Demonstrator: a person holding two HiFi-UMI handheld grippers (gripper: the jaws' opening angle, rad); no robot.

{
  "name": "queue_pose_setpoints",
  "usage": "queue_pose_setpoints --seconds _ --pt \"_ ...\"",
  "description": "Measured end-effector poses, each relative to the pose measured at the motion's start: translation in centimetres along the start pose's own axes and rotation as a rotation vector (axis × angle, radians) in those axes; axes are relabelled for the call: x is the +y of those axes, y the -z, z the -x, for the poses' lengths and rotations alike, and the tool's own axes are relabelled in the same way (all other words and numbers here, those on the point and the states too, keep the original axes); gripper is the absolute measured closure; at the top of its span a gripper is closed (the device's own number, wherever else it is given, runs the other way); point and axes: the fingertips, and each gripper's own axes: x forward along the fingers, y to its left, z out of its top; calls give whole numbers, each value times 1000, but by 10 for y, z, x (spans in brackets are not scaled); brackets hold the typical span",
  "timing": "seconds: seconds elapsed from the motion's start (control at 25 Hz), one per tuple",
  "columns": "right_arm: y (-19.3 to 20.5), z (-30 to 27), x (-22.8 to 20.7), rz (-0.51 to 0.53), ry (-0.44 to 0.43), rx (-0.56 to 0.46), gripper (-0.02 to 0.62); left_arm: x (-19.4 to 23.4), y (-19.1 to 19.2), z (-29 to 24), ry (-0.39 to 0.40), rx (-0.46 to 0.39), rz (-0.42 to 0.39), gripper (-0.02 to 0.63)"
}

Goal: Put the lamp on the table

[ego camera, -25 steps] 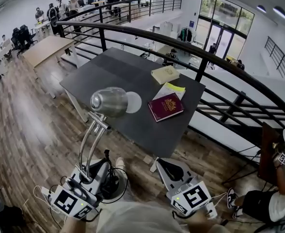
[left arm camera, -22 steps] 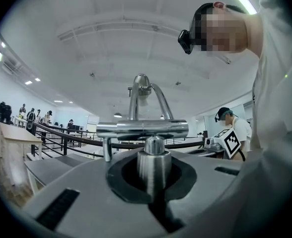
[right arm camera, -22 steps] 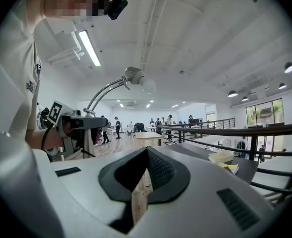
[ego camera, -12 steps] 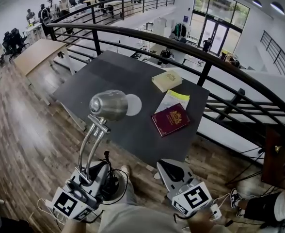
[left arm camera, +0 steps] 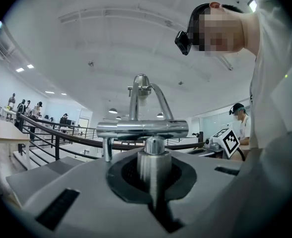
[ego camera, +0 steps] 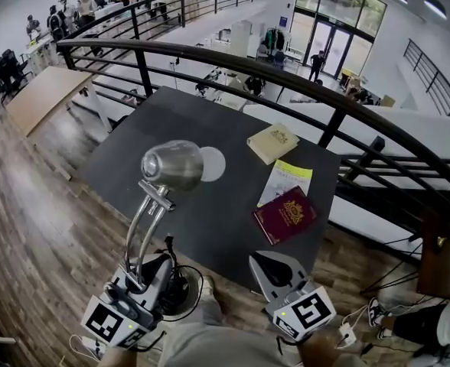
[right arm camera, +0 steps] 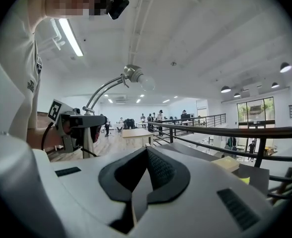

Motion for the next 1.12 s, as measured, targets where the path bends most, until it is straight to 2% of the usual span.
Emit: queue_pose_setpoints --seconds 0.36,0.6,0.8,1.12 --pt "-27 -100 -32 7 47 16 595 101 -20 -43 47 -3 -17 605" --pt "-30 -133 -54 -24 57 33 597 129 -36 -68 73 -42 14 605" --pt "-39 -149 -70 -35 46 33 597 153 -28 -79 28 20 34 604" --pt "-34 -162 -97 -45 27 42 597 168 -24 -106 -19 38 26 604"
